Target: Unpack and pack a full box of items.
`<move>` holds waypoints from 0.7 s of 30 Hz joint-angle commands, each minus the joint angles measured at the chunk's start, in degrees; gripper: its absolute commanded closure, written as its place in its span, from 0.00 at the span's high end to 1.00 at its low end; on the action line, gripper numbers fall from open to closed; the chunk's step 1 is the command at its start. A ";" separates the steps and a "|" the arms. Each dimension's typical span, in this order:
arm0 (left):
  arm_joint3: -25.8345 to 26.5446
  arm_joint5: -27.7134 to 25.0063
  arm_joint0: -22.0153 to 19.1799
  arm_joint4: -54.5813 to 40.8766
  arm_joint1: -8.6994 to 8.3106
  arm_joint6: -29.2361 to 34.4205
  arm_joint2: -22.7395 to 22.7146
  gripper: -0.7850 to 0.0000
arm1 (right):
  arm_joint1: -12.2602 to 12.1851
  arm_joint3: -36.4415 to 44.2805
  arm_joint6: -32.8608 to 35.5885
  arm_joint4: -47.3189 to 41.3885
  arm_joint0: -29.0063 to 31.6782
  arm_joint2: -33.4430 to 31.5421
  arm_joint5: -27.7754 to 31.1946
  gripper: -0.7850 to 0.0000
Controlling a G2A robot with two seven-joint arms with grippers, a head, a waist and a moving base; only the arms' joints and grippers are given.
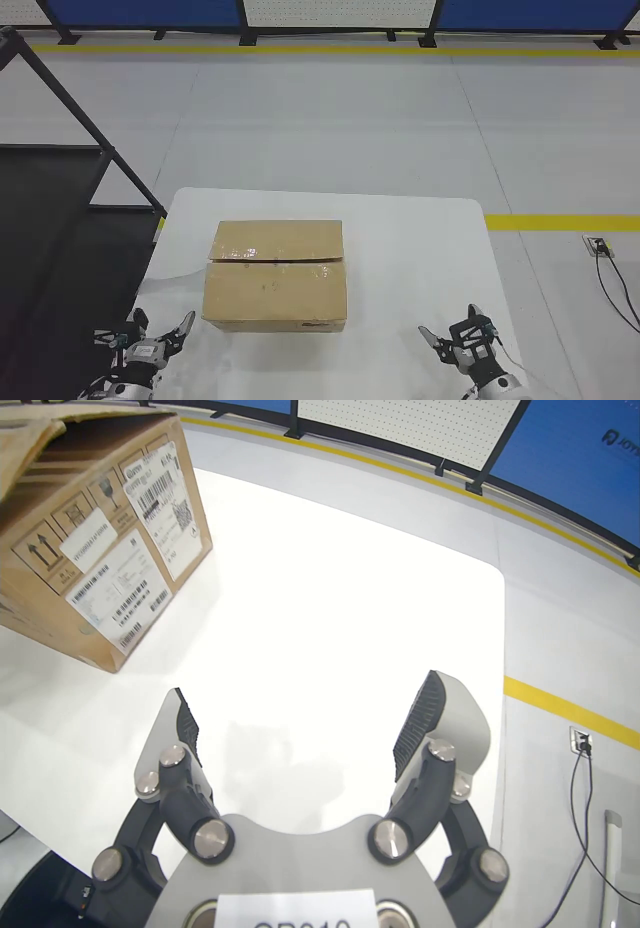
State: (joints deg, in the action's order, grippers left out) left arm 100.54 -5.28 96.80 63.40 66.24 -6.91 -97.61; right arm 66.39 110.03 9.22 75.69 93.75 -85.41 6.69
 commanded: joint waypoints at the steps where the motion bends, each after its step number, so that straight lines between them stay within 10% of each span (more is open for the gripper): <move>1: 0.44 1.35 -0.29 -2.11 0.14 1.06 -0.54 1.00 | 0.22 0.61 2.34 -1.79 -1.93 1.15 -0.57 1.00; 13: 0.74 3.69 -0.52 -2.70 0.27 2.90 -0.72 1.00 | 0.36 1.73 4.76 -1.22 -3.57 1.96 -1.61 1.00; 21: 0.18 7.46 -8.14 -1.64 0.67 4.30 1.25 1.00 | 0.70 -0.34 3.47 -1.41 -3.81 2.23 -3.83 1.00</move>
State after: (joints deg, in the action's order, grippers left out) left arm 100.26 1.63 89.35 60.92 66.90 -2.70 -96.44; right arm 67.04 109.92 12.92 74.74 89.95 -83.28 2.87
